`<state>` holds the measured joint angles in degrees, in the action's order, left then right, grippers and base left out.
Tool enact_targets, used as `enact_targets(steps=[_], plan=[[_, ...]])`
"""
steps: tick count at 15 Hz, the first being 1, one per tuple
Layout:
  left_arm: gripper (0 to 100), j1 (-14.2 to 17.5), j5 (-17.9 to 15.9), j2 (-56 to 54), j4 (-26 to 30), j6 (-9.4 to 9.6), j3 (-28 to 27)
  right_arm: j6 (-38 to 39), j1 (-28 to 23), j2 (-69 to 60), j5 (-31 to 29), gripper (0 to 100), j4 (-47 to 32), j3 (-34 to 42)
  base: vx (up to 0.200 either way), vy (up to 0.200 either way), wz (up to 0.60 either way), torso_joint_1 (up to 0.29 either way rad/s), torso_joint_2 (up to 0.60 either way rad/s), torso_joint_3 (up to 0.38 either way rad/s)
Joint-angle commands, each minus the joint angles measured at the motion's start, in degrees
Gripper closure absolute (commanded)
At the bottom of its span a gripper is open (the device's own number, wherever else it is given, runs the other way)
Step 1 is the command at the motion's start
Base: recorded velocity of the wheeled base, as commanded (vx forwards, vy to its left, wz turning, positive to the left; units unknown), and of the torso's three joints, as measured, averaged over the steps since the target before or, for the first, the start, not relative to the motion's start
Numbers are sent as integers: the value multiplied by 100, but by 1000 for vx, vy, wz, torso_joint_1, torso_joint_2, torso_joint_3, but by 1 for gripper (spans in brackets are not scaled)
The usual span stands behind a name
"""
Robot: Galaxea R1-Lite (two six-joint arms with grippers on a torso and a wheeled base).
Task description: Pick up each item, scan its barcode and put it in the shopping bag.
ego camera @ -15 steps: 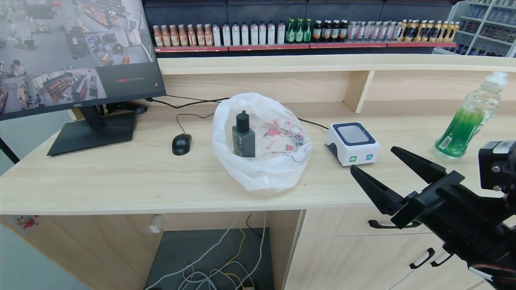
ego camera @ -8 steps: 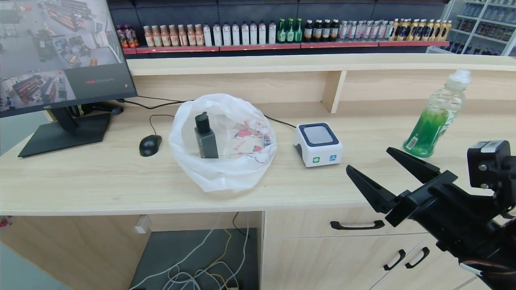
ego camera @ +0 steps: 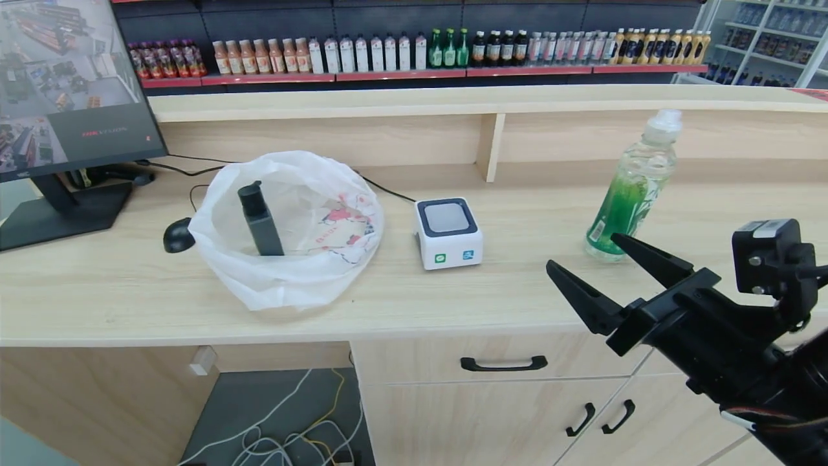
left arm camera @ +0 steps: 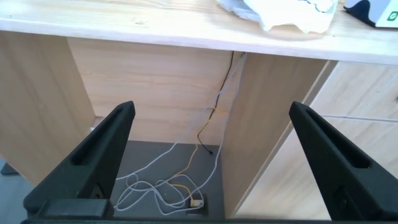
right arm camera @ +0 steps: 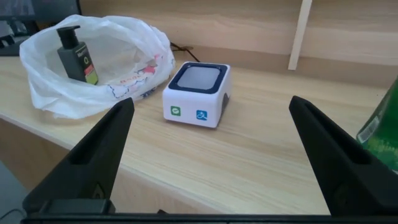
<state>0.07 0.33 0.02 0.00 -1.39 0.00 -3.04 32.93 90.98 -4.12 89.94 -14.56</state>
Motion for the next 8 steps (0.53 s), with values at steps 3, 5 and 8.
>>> enact_targets(steps=[3,5,8], plan=[[0,1,2,-2,0,-2,0,-4,3,201,-1,0,6,-188,0,-200,0,1,4,4],[0,1,2,-2,0,-2,0,-4,3,263,-1,0,6,-267,0,-200,0,2,5,12],[0,1,2,-2,0,-2,0,-4,-6,289,-1,0,6,-276,0,-200,0,4,2,1]])
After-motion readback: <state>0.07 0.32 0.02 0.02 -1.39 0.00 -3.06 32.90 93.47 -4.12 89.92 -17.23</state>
